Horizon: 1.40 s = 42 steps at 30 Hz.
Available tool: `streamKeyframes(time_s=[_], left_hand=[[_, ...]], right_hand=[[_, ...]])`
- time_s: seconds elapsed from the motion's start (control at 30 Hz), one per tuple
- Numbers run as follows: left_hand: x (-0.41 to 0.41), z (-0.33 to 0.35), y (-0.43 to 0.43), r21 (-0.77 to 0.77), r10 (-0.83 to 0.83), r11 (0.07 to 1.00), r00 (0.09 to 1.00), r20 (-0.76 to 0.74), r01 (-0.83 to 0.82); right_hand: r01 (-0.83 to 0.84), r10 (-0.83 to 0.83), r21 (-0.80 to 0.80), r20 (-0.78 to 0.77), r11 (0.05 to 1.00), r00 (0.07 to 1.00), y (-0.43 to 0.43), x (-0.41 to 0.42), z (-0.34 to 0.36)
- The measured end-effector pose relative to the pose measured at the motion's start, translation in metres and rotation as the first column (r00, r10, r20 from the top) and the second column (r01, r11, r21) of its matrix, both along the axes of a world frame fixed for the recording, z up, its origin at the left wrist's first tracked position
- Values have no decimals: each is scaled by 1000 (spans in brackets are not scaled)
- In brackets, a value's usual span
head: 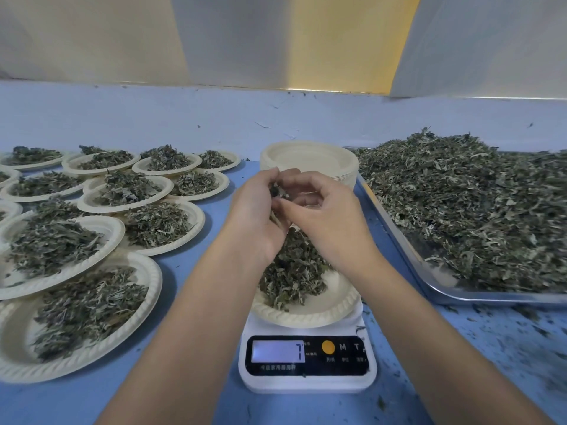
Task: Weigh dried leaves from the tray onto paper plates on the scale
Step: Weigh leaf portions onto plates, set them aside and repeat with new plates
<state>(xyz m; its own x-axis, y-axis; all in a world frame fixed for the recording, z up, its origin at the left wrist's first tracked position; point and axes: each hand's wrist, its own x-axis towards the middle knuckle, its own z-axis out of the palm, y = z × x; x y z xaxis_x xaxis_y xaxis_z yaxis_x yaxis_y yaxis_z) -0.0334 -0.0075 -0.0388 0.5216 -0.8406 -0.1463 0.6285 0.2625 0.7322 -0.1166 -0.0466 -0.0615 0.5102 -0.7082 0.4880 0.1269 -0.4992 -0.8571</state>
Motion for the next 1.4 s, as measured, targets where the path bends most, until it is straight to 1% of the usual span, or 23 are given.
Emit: streamKeyframes(time_s=[0.2, 0.4, 0.5, 0.57, 0.63, 0.77, 0.9, 0.97, 1.0, 1.07, 1.13, 1.17, 1.23, 1.27, 1.33, 1.4], left_hand=[[-4, 2, 2, -50, -66, 996, 997, 39, 68], [-8, 4, 0, -63, -50, 997, 999, -10, 50], [-12, 9, -6, -56, -25, 998, 996, -86, 21], [-18, 16, -12, -57, -21, 998, 987, -158, 12], [-29, 23, -19, -50, -32, 998, 983, -183, 23], [-61, 25, -49, 0, -80, 997, 984, -157, 81], [-99, 12, -91, 79, -119, 987, 967, -224, 139], [-120, 3, -107, 138, -128, 977, 964, -231, 162], [-130, -2, -112, 163, -135, 972, 969, -207, 170], [-145, -10, -121, 183, -182, 960, 968, -172, 213], [-154, -14, -125, 165, -260, 943, 948, -186, 291], [-156, -15, -125, 158, -313, 926, 930, -193, 344], [-158, -17, -128, 163, -375, 905, 917, -134, 393], [-159, -17, -129, 172, -369, 909, 925, -93, 380], [-160, -18, -127, 168, -350, 919, 935, -59, 355], [-158, -18, -125, 130, -343, 926, 935, -95, 353]], right_hand=[[13, -13, -3, 16, 1000, 1000, -3, 1, -1], [35, -36, 14, 20, 999, 999, -4, -2, 2], [29, -34, 103, 42, 994, 999, -8, -6, 7], [-1, -17, 172, 103, 985, 995, -12, -13, 12], [-11, -29, 227, 174, 974, 984, -18, -23, 18], [76, -177, 344, 272, 936, 946, -35, -45, 18], [197, -396, 487, 348, 851, 850, -58, -73, 15], [251, -485, 551, 332, 796, 809, -71, -88, 11], [286, -519, 565, 308, 774, 797, -76, -95, 8], [388, -577, 548, 223, 741, 786, -85, -105, 1], [453, -612, 526, 171, 720, 772, -92, -111, -5], [459, -615, 530, 160, 713, 772, -95, -113, -8], [449, -605, 540, 145, 711, 783, -100, -117, -10], [443, -597, 544, 138, 713, 790, -101, -118, -11], [427, -580, 544, 140, 722, 803, -102, -118, -11], [382, -552, 554, 175, 740, 815, -101, -117, -10]])
